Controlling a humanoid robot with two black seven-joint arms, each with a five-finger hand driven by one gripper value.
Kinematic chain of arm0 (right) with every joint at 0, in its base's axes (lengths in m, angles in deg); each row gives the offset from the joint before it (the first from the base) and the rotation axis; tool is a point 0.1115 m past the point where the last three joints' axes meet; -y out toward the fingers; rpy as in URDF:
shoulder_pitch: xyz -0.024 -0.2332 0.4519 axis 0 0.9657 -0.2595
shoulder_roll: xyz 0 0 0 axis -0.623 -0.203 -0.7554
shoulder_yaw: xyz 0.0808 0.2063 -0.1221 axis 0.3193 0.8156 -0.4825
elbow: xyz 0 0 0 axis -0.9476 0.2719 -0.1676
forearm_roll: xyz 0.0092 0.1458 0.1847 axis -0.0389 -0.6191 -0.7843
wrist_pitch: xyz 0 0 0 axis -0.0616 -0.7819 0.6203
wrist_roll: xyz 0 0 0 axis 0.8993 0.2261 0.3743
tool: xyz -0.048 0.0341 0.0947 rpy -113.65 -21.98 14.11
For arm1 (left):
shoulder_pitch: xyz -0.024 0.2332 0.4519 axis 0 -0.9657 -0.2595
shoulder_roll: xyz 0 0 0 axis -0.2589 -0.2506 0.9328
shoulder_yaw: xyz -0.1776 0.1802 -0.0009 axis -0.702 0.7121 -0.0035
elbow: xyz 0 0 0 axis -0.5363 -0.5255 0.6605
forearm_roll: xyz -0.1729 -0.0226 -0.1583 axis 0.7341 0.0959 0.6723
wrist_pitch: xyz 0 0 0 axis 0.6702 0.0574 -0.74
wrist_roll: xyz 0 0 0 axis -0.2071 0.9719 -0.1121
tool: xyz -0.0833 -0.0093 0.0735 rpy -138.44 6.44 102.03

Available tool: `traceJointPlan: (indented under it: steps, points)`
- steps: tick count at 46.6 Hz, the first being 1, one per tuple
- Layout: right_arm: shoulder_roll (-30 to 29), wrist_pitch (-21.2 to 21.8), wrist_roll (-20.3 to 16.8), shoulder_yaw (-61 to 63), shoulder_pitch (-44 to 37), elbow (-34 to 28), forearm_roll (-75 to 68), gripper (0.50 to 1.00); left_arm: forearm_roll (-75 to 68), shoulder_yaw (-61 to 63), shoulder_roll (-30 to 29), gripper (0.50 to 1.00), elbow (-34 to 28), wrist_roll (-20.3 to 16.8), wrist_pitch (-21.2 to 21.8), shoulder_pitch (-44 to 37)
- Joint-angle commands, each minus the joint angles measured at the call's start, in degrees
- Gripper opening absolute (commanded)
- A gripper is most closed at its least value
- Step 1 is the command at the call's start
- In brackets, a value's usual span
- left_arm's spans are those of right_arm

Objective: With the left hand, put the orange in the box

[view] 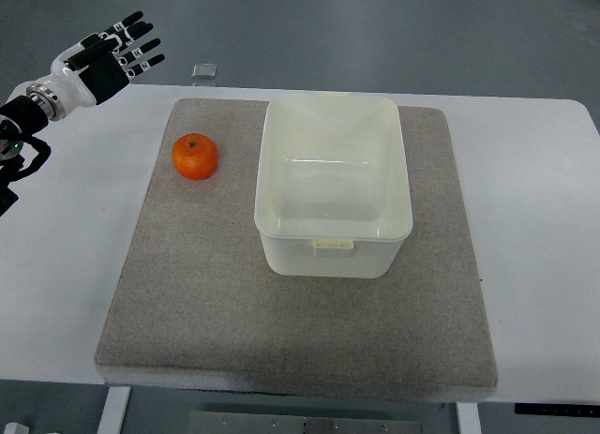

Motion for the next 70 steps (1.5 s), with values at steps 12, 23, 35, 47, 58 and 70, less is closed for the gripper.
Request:
traceJointPlan:
  steps: [12,23,35,47,58,70]
  points:
    - [0.0,0.0,0.0,0.0,0.0,0.0,0.0,0.932,0.0,0.0,-0.1,0.994,0.1,0.0,0.0,0.4]
    - [0.0,0.0,0.1,0.0,0.0,0.0,0.0,0.932,0.0,0.1,-0.4,0.996,0.9,-0.1,0.0,0.1]
    - [0.0,0.0,0.0,0.0,0.0,0.0,0.0,0.932,-3.5,1.6,-1.1,0.994,1.0,-0.3,0.0,0.0]
    - [0.0,0.0,0.0,0.0,0.0,0.0,0.0,0.932,-33.3,2.0,-2.5,0.994,1.7,-8.8,0.0,2.6]
    - [0.0,0.0,0.0,0.0,0.0,0.0,0.0,0.932,-56.1,2.1,-10.1,0.992,16.0,-18.8,0.0,2.5]
    - [0.0,0.0,0.0,0.0,0.0,0.0,0.0,0.932,-74.3,6.2,-8.6,0.994,19.2,-20.6,0.0,5.8]
